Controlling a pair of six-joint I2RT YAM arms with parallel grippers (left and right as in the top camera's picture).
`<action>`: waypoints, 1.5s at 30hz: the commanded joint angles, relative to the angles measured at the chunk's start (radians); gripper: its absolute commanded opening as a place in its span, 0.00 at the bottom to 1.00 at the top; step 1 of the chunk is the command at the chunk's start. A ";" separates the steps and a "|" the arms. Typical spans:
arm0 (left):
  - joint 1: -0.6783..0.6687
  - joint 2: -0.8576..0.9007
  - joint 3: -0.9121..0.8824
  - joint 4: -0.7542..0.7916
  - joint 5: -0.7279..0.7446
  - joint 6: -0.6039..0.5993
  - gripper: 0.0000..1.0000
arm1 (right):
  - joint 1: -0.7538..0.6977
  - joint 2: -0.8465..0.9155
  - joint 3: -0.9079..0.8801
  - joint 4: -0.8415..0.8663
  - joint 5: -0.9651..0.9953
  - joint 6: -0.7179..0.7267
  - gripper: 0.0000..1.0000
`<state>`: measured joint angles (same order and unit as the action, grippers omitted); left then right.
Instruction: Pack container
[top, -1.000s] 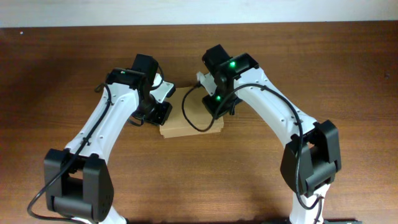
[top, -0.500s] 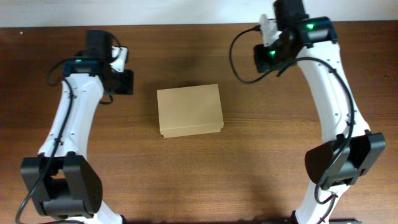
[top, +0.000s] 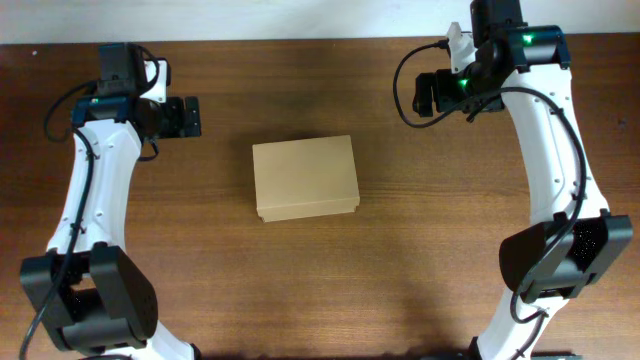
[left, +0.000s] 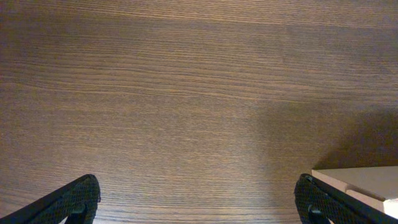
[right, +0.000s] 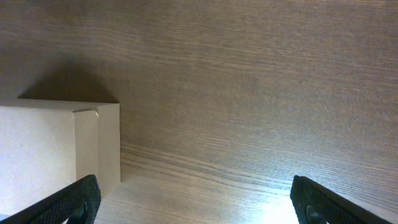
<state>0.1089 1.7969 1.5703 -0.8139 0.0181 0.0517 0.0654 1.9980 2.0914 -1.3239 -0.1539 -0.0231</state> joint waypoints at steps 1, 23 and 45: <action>0.005 0.026 0.015 0.003 0.000 0.001 1.00 | 0.000 -0.010 0.004 -0.001 0.008 0.006 0.99; 0.005 0.026 0.015 0.003 0.000 0.001 1.00 | 0.108 -0.199 -0.071 0.050 0.117 -0.006 0.99; 0.005 0.026 0.015 0.003 0.000 0.001 1.00 | 0.043 -1.674 -1.357 0.555 0.211 -0.005 0.99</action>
<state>0.1089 1.8122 1.5703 -0.8116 0.0177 0.0517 0.1814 0.4576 0.8791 -0.7757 0.0330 -0.0273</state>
